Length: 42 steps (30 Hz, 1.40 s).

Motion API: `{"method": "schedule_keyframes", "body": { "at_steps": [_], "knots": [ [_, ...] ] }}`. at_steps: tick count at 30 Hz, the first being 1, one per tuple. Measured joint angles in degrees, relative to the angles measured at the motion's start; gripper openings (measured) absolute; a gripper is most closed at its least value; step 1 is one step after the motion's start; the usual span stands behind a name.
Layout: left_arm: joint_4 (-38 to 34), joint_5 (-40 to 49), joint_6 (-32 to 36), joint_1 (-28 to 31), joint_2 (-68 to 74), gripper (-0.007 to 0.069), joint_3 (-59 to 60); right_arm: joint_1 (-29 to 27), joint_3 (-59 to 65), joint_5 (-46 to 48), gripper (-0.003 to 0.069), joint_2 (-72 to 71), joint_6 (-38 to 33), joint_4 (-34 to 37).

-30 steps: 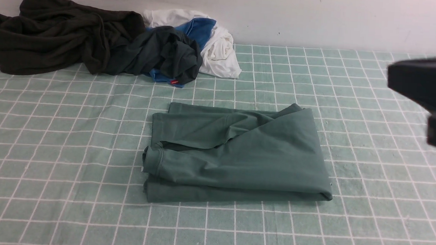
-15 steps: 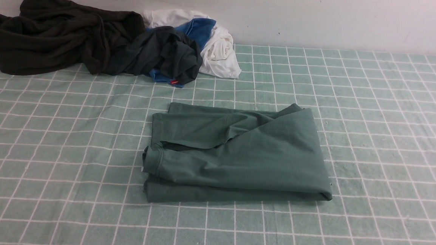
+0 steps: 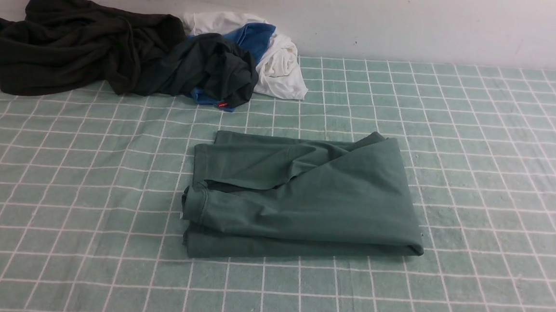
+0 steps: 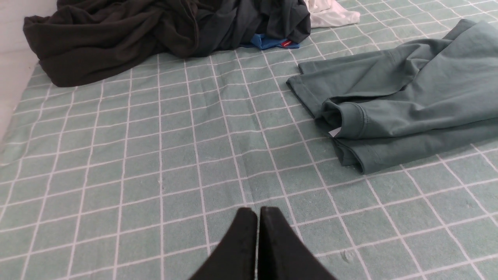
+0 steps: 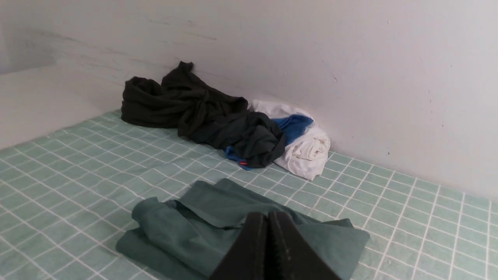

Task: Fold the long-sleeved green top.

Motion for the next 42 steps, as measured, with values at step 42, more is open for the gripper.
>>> {"method": "schedule_keyframes", "body": {
  "at_steps": [42],
  "knots": [
    [0.0, -0.01, 0.0, 0.0, 0.0, -0.0003, 0.01, -31.7, 33.21, -10.52, -0.0014, -16.56, 14.96, -8.69]
  ]
}}
